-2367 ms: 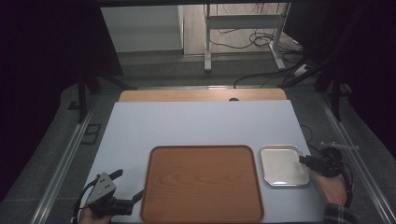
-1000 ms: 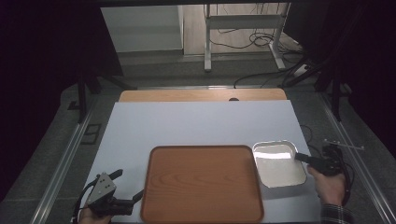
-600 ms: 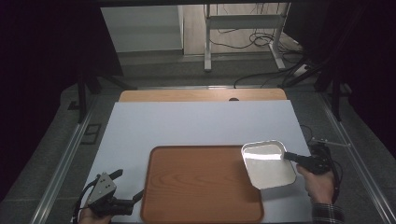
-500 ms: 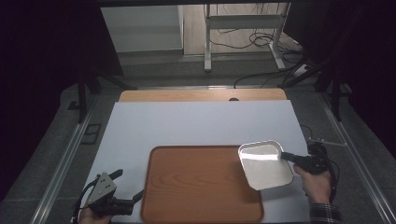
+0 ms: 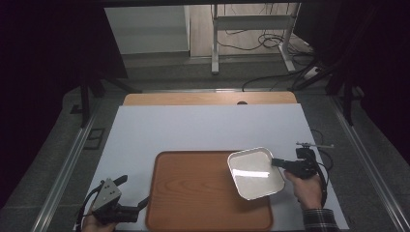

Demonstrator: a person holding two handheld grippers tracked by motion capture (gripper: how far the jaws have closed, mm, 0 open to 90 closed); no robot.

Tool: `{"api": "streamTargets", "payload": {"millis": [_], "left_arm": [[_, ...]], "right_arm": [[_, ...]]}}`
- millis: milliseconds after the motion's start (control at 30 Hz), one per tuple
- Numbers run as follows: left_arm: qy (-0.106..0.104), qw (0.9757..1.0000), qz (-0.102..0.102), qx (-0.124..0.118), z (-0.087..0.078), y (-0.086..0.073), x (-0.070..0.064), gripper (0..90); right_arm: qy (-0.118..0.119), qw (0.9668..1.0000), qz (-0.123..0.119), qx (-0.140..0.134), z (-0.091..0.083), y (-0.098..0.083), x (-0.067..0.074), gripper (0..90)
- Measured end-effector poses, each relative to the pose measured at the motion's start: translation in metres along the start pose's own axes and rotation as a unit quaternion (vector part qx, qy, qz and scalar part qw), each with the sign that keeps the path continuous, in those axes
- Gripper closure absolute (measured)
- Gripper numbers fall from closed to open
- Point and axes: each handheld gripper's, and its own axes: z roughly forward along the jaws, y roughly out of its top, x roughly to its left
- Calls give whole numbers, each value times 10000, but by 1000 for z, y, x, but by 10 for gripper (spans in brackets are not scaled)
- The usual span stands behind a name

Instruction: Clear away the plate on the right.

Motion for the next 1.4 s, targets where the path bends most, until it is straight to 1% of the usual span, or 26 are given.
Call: {"api": "streamTargets", "payload": {"millis": [33, 67, 100, 133, 200, 233, 267, 400, 433, 567, 867, 933, 967, 1000, 1067, 1100, 1133, 1167, 1200, 1233, 1267, 1367, 1400], "left_arm": [[0, 10000, 0, 0, 0, 0, 0, 1], [4, 10000, 16, 8, 0, 0, 0, 1], [4, 10000, 16, 8, 0, 0, 0, 1], [2, 10000, 15, 12, 0, 0, 0, 1], [3, 10000, 16, 15, 0, 0, 0, 1], [3, 10000, 16, 15, 0, 0, 0, 1], [5, 10000, 21, 21, 0, 0, 0, 1], [4, 10000, 28, 26, 1, 0, 0, 1], [4, 10000, 28, 26, 1, 0, 0, 1], [8, 10000, 43, 40, 1, 1, 0, 1], [-5, 10000, 39, 43, 1, 0, 0, 1], [1, 10000, 50, 47, 1, 1, 0, 1], [1, 10000, 50, 47, 1, 1, 0, 1], [-1, 10000, 51, 49, 1, 1, 0, 1], [-10, 10000, 38, 47, 1, 0, 0, 1], [-10, 10000, 38, 47, 1, 0, 0, 1], [-11, 10000, 39, 48, 1, 0, 0, 1], [-10, 10000, 40, 48, 1, 0, 0, 1], [-10, 10000, 40, 48, 1, 0, 0, 1], [-11, 10000, 41, 47, 1, 0, 0, 1], [-13, 10000, 43, 48, 1, 0, 0, 1], [-13, 10000, 47, 48, 1, 0, 0, 1], [-14, 10000, 53, 50, 1, 0, 0, 1]], "right_arm": [[0, 10000, 0, 0, 0, 0, 0, 882], [27, 10000, -22, 35, 5, 0, 4, 882], [27, 10000, -22, 35, 5, 0, 4, 882], [53, 9999, -63, 74, 12, 0, 10, 882], [57, 9999, -77, 103, 18, 0, 14, 881], [57, 9999, -77, 103, 18, 0, 14, 881], [76, 9998, -118, 148, 25, 0, 19, 881], [98, 9995, -172, 233, 36, 1, 29, 881], [98, 9995, -172, 233, 36, 1, 29, 881], [153, 9992, -230, 284, 49, 3, 40, 882], [173, 9985, -339, 385, 76, 4, 60, 881], [163, 9983, -373, 427, 82, 4, 64, 881], [163, 9983, -373, 427, 82, 4, 64, 881], [159, 9981, -380, 463, 88, 3, 68, 881], [156, 9979, -403, 486, 94, 2, 72, 881], [156, 9979, -403, 486, 94, 2, 72, 881], [119, 9977, -431, 517, 101, 1, 75, 882], [93, 9976, -443, 526, 102, 1, 76, 881], [41, 9975, -466, 528, 105, 0, 77, 881], [41, 9975, -466, 528, 105, 0, 77, 881], [-26, 9976, -455, 525, 109, 0, 77, 881], [-21, 9976, -431, 548, 111, -1, 76, 881], [-60, 9973, -492, 550, 112, -1, 77, 878]]}}
